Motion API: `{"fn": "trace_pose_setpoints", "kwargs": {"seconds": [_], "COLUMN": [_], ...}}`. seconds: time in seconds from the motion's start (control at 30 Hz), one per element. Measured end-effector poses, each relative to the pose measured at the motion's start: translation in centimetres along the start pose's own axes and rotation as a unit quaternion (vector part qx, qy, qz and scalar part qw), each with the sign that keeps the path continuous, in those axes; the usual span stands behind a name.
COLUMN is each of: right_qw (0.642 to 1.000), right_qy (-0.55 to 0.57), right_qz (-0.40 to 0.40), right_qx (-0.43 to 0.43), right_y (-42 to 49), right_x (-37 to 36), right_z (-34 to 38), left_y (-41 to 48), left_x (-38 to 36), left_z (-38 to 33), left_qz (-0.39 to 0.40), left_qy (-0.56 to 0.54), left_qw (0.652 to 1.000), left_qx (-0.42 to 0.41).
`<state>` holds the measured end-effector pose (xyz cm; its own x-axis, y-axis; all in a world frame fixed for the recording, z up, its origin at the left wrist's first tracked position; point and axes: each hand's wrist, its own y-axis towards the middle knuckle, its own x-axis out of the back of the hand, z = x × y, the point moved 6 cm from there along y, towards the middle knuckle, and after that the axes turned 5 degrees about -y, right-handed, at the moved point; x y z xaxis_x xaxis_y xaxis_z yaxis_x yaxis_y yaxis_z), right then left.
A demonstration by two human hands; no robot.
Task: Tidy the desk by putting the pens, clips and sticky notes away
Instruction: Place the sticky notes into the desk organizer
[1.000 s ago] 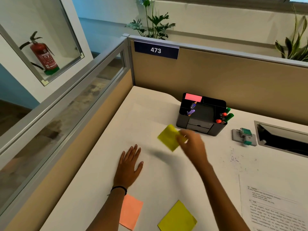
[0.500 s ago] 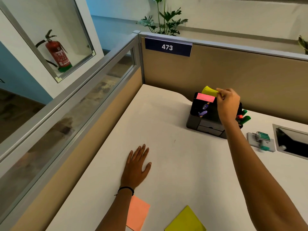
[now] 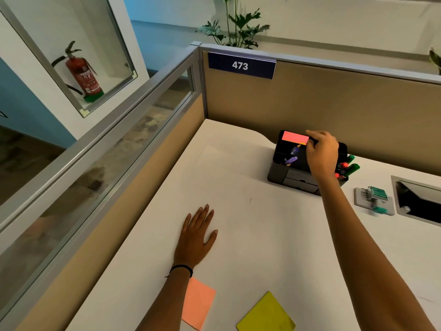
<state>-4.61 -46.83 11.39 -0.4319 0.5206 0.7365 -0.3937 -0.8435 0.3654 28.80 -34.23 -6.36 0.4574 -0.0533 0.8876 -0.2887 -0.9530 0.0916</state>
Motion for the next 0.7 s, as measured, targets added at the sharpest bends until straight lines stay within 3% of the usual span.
{"fn": "trace_pose_setpoints", "kwargs": {"seconds": [0.17,0.33,0.5,0.7], "right_qw": [0.996,0.990,0.962,0.884], "right_qy": [0.077,0.133,0.135,0.052], "right_qz": [-0.030,0.027,0.231,0.452], "right_qx": [0.024,0.029,0.058,0.106], "right_y": [-4.9,-12.3,-21.8,-32.1], "right_x": [1.9,1.1,-3.3,-7.6], "right_z": [1.0,0.7,2.4,6.6], "left_y": [0.1,0.6,1.0,1.3], "left_x": [0.0,0.2,0.0,-0.2], "left_z": [0.1,0.4,0.8,0.8], "left_qz": [0.003,0.033,0.147,0.217], "left_qy": [-0.002,-0.022,-0.001,0.035], "left_qw": [1.000,0.999,0.989,0.975], "left_qx": [-0.002,0.004,-0.002,0.005]}}
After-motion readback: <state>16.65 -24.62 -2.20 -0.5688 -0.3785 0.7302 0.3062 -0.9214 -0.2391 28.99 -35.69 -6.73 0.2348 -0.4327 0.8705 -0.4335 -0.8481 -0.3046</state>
